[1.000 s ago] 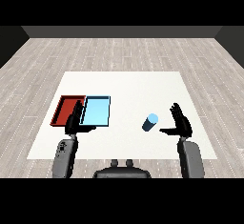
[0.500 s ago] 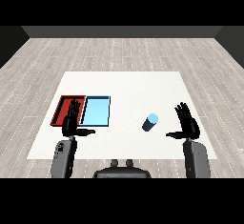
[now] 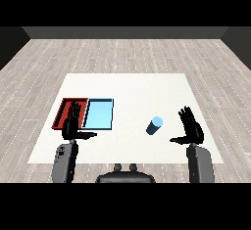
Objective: Pick the blue can and put it in the blue box
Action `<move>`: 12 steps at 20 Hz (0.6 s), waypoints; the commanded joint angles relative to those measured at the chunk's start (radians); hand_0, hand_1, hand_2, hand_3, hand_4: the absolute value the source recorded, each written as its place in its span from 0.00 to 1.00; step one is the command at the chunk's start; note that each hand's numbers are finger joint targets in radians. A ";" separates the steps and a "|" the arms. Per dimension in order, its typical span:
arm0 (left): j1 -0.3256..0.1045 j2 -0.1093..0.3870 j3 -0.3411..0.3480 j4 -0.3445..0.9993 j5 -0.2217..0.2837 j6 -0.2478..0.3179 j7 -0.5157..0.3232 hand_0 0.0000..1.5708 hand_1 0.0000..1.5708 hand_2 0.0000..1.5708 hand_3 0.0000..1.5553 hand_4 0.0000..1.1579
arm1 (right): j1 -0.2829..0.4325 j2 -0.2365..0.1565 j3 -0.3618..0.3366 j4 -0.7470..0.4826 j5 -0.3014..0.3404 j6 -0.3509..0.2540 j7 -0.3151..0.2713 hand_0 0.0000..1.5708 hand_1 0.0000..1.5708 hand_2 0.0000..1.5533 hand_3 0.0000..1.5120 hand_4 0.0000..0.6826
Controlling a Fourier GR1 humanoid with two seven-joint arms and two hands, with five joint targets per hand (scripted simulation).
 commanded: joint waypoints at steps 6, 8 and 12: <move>0.023 -0.001 0.000 -0.058 0.025 -0.009 0.029 0.00 0.00 0.00 0.00 0.00 | -0.036 0.053 0.029 -0.056 -0.060 -0.040 0.126 0.00 0.00 0.00 0.00 0.00; 0.011 -0.007 -0.004 -0.064 0.028 -0.002 0.046 0.00 0.00 0.00 0.00 0.00 | -0.013 0.077 0.048 -0.039 -0.003 -0.065 0.092 0.00 0.00 0.00 0.00 0.00; -0.016 -0.029 -0.005 0.056 -0.005 0.013 -0.052 0.00 0.00 0.00 0.00 0.00 | -0.068 0.093 0.044 0.054 -0.022 -0.075 0.085 0.00 0.00 0.00 0.00 0.00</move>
